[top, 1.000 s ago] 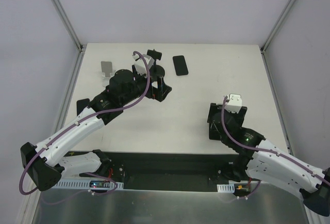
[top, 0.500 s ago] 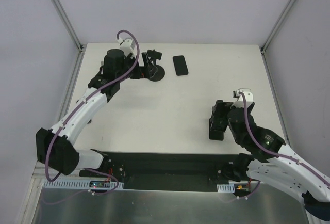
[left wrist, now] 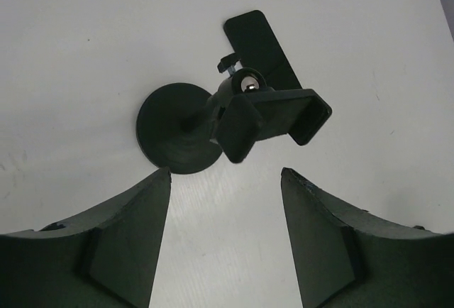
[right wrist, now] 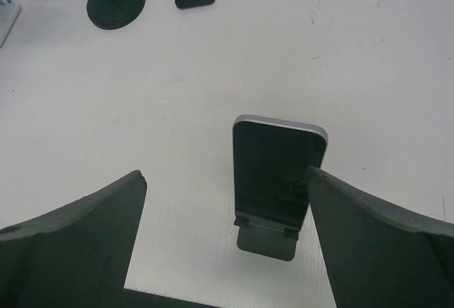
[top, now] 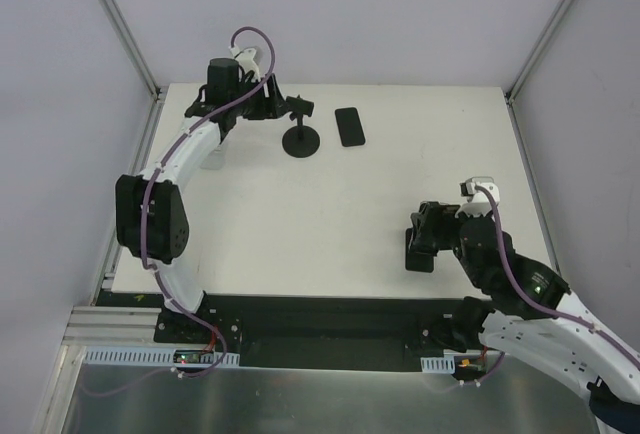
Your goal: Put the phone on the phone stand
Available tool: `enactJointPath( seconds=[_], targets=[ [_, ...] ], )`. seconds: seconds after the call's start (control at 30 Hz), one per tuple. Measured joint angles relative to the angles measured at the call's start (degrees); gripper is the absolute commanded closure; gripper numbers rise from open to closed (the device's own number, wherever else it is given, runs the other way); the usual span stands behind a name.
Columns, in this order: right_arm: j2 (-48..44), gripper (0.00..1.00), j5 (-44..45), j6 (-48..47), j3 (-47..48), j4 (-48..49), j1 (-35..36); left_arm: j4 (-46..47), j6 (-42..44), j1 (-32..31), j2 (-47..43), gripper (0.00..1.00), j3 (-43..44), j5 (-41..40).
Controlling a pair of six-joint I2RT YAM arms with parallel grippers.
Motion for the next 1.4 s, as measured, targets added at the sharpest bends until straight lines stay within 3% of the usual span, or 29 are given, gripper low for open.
enactJointPath(
  seconds=[0.1,0.3,0.33,0.43,0.47,0.73,1.0,1.13,1.27,1.37,1.4],
  targets=[
    [-1.64,0.04,-0.28,-0.66,-0.35,-0.17,-0.02,-0.42,3.43,0.07,4.59,0.39,3.48,2.12],
    [-5.14,0.03,-0.15,-1.60,-0.55,-1.31,-0.02,-0.76,6.60,0.57,10.82,0.61,9.75,6.75],
    [-5.68,0.03,-0.13,-1.68,-0.57,-1.49,-0.02,-0.83,6.82,0.83,11.52,0.66,10.45,7.89],
    [-6.82,0.03,0.09,-2.05,-0.55,-1.90,-0.02,-0.81,6.84,1.57,12.98,0.99,11.91,11.21],
    [-6.99,0.03,0.24,-2.14,-0.55,-2.01,0.00,-0.87,6.88,1.62,13.29,1.00,12.22,12.15],
    [-4.98,0.03,0.20,-2.16,-0.57,-2.10,-0.02,0.70,5.97,2.29,11.13,1.00,8.17,14.95],
    [0.17,0.03,-2.21,-2.21,-0.48,-0.02,-0.02,-3.45,4.63,-0.09,-10.62,1.00,-12.46,8.04],
    [9.53,0.03,-2.86,-3.21,3.89,0.46,-0.09,-6.36,1.99,-0.37,-22.51,1.00,-20.81,5.44],
    [23.06,0.03,-5.46,-4.98,14.27,1.36,-2.32,-7.08,-0.04,-0.33,-27.80,1.00,-25.86,4.26],
    [35.30,0.03,-10.19,-6.54,24.37,3.39,-6.51,-6.88,-1.36,-0.33,-29.44,0.69,-28.63,4.26],
    [38.86,0.03,-11.63,-6.86,26.99,4.11,-7.93,-6.64,-1.57,-0.35,-29.77,0.52,-28.81,4.15]
  ],
)
